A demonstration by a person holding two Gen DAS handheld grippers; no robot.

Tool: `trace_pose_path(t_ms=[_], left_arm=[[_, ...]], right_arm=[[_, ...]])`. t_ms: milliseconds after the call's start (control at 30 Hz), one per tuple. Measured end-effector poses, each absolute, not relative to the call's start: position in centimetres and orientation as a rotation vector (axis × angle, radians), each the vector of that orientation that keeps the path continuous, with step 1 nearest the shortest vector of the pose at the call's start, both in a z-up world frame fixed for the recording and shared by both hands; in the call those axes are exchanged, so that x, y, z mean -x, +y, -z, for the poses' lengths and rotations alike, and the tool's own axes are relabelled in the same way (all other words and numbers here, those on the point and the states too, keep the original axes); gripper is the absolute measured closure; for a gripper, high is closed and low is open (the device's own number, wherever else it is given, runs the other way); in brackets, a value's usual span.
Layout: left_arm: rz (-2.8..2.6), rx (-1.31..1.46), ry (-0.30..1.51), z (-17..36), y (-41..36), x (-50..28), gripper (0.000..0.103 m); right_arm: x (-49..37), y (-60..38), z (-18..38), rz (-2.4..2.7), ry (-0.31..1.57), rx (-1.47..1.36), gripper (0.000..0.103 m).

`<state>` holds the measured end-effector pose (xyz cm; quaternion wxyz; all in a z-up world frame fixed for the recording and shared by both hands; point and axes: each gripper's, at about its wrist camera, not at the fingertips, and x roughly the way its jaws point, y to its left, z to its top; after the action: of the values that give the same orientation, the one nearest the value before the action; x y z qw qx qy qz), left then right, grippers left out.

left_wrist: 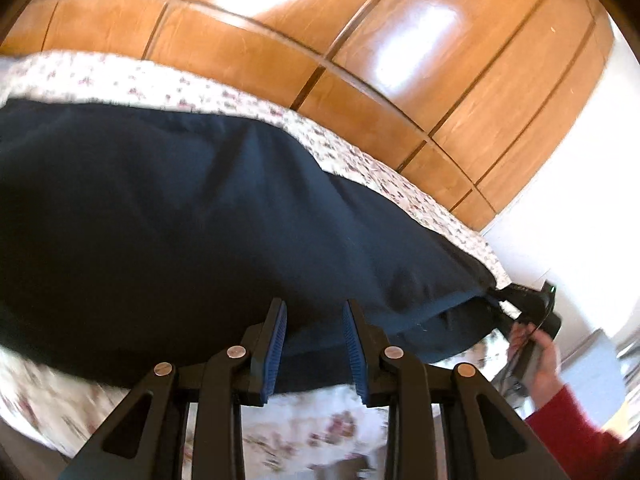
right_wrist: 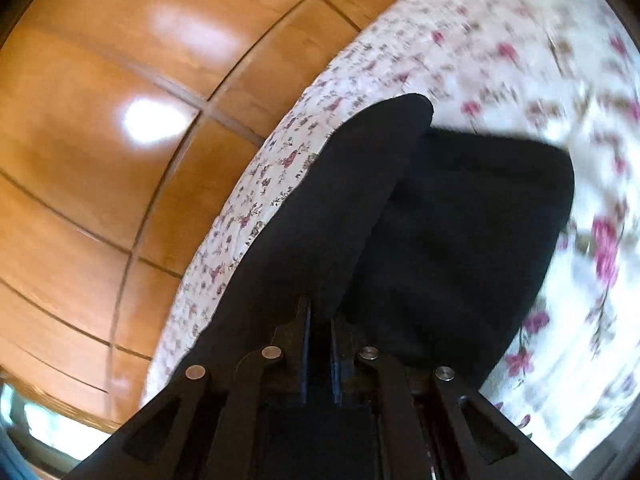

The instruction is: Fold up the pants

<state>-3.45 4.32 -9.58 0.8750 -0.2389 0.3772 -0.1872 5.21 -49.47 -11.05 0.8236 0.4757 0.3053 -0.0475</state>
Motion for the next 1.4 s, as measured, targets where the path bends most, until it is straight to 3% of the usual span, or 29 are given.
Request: trace_pose_path(t_ms=[133,200,867,967,1033,1100,1400], left_arm=[[0.365,0.622,0.783,9.8,5.0,4.5,0.059],[0.357,0.689,0.784,10.0,5.5,4.9,0.057],[0.271,1.062,0.898,12.3,6.6,3.5,0.055],[0.246,1.054,0.894,12.2,6.8,2.5,0.059],[0.227,1.048,0.904,12.3,6.6,1.9,0.069],[0.205,1.041,0.925,12.5,6.4,1.4,0.095],[0.338,0.951,0.813,8.4,7.5,3.2,0.096]], right_arm=[[-5.0,-49.5,10.8,0.051,0.599,-1.059,0.069],[-5.0,-49.5,10.6,0.048,0.597,-1.055,0.066],[-7.2,-51.5,10.5,0.057,0.716,-1.006,0.063],[-7.5,-51.5,10.4,0.068,0.729,-0.977,0.067],[-7.8,-51.7,10.5,0.079,0.738,-0.968,0.079],[-8.3,-51.9,10.6,0.094,0.755,-0.955,0.092],[-4.5,-52.5,5.7,0.036,0.586,-0.917,0.096]])
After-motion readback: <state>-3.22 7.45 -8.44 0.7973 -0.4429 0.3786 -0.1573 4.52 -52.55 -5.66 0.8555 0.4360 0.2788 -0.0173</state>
